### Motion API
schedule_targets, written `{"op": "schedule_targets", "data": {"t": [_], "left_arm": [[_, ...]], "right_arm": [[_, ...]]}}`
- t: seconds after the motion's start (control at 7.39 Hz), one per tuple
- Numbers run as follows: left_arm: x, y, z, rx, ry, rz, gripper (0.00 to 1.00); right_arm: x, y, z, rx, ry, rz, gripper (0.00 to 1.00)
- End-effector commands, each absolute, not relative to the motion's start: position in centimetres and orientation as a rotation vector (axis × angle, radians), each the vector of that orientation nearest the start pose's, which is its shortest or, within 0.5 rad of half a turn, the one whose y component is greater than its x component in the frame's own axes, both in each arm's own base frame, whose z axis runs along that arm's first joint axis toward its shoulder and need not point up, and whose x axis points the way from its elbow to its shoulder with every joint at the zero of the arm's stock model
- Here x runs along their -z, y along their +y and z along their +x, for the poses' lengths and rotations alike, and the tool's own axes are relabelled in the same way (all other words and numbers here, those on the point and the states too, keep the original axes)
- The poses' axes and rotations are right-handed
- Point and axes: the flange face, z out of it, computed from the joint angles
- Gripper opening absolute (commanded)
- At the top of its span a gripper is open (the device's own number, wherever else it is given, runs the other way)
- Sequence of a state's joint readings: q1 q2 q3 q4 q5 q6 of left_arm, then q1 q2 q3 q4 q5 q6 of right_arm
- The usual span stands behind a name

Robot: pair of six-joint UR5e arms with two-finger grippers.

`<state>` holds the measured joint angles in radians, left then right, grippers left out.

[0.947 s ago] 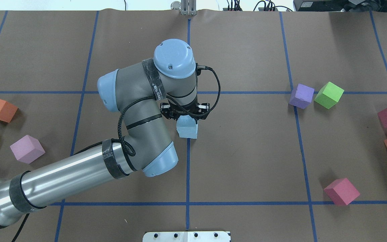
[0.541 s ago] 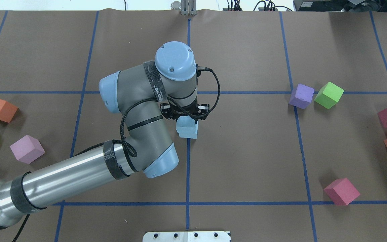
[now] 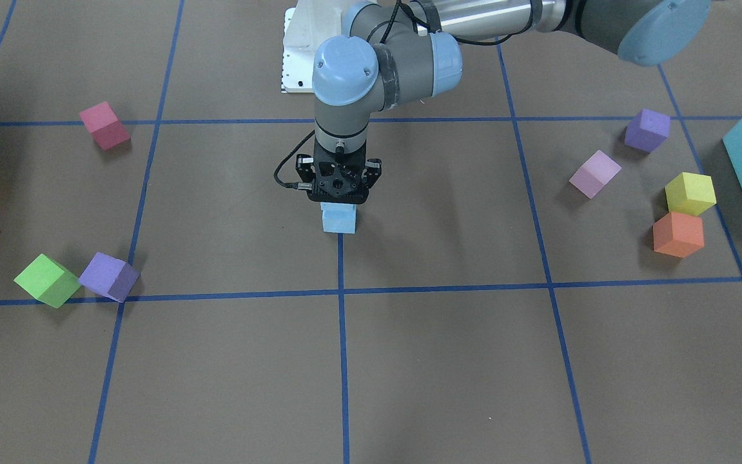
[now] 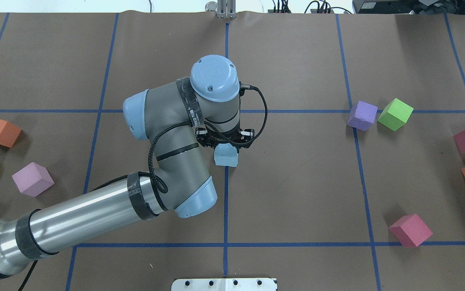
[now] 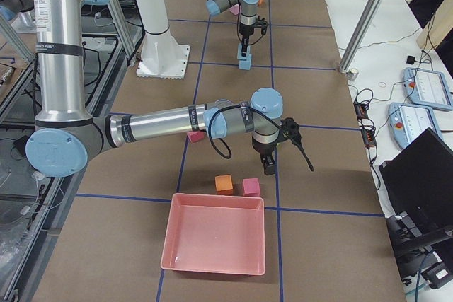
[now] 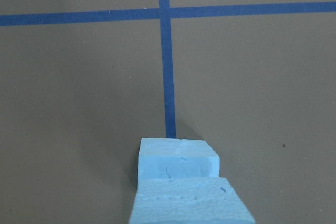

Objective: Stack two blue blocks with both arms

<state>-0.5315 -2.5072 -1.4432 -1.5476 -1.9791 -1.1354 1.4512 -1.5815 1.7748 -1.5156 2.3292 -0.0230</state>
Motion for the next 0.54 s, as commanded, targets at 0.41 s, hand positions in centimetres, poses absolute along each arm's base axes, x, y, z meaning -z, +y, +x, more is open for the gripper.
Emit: {"op": "schedule_targets", "data": {"t": [0.41], "left_arm": [[-12.68,-46.20,60.05,-0.098,0.861,0.038,0.59]], "right_arm": [[-55.69,-49.89,0.52,0.230,-0.767,0.202,1.00]]}}
